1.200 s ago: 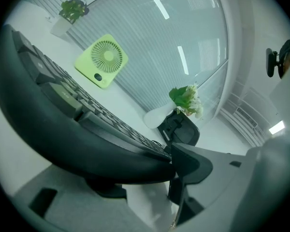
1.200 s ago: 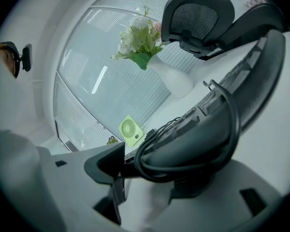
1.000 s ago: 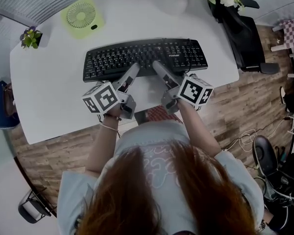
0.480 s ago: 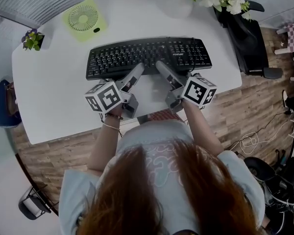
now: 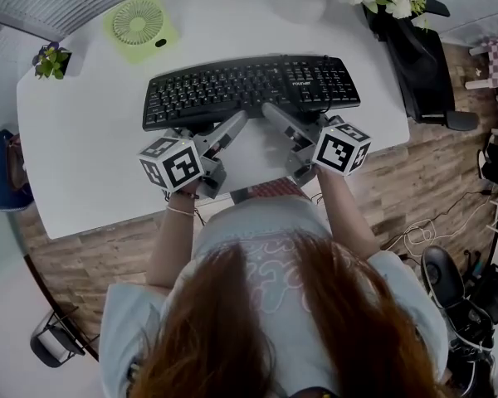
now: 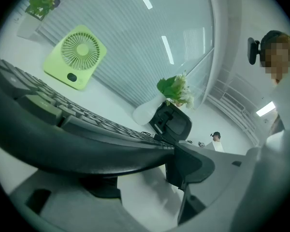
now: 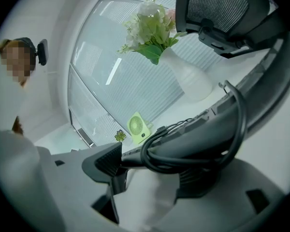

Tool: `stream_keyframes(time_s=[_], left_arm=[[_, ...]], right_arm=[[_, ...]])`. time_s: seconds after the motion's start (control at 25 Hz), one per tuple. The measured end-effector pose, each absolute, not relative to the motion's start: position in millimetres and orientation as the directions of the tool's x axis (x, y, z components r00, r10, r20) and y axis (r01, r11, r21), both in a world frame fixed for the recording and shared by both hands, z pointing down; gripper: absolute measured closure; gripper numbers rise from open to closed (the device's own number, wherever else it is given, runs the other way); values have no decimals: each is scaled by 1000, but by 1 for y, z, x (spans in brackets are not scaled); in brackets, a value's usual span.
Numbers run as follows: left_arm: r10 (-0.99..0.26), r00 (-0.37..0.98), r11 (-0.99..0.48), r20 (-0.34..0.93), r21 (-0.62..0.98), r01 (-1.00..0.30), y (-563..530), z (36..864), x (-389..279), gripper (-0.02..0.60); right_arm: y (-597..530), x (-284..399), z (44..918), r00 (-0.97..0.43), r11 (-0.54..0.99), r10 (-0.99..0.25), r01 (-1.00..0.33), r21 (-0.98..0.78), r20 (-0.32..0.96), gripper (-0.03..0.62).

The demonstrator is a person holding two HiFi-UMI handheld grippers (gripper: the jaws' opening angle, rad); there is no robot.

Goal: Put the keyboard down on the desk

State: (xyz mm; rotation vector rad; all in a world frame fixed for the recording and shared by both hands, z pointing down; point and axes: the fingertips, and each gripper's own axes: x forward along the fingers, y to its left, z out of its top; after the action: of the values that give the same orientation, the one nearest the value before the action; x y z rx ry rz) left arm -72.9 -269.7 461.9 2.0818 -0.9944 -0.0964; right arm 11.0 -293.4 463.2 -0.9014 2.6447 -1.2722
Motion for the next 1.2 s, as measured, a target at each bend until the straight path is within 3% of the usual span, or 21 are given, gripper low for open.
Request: stream_keyframes(time_s=[0.36,0.52,0.56,0.6,0.64,0.68,0.96,1.08,1.16,1.2], left_arm=[[-655,709,-405,261,671,-621,-263,463,-72,272],[-620,701,-480,352,537,-694,-252,471,-69,275],[-627,672,-483,394,480,-732,-251,476,-72,309],[-646,632,-473,427,426,-771,-251,480,-76,393],[-668,598,-460,443,386,-800,-252,482,-79,540],[-683,584,-454,439,370,-810,-253,482,-81,561],[-635,680,-498,367,477,-724,-245,474,-68,547],[-623,694,-506,360,492,-709,-242,473,-68,480],[-609,720,-517,332,523,-678,-238,469,-66,376],[-606,730,-517,315,542,-663,-238,466,-65,359]], right_arm=[[-282,9,464,-857,552,-479,-460,-696,187,258],[-279,9,464,-856,571,-484,-468,-674,185,260],[-278,9,464,-856,580,-482,-473,-664,188,260],[-277,9,464,-855,587,-481,-477,-653,193,260],[-275,9,465,-855,591,-481,-481,-647,196,260],[-274,9,465,-854,592,-482,-484,-645,198,263],[-272,9,465,-849,588,-491,-490,-644,197,269],[-272,10,465,-847,587,-494,-492,-643,198,270],[-271,9,465,-848,587,-491,-492,-643,200,270],[-271,9,465,-849,587,-489,-490,-644,200,272]])
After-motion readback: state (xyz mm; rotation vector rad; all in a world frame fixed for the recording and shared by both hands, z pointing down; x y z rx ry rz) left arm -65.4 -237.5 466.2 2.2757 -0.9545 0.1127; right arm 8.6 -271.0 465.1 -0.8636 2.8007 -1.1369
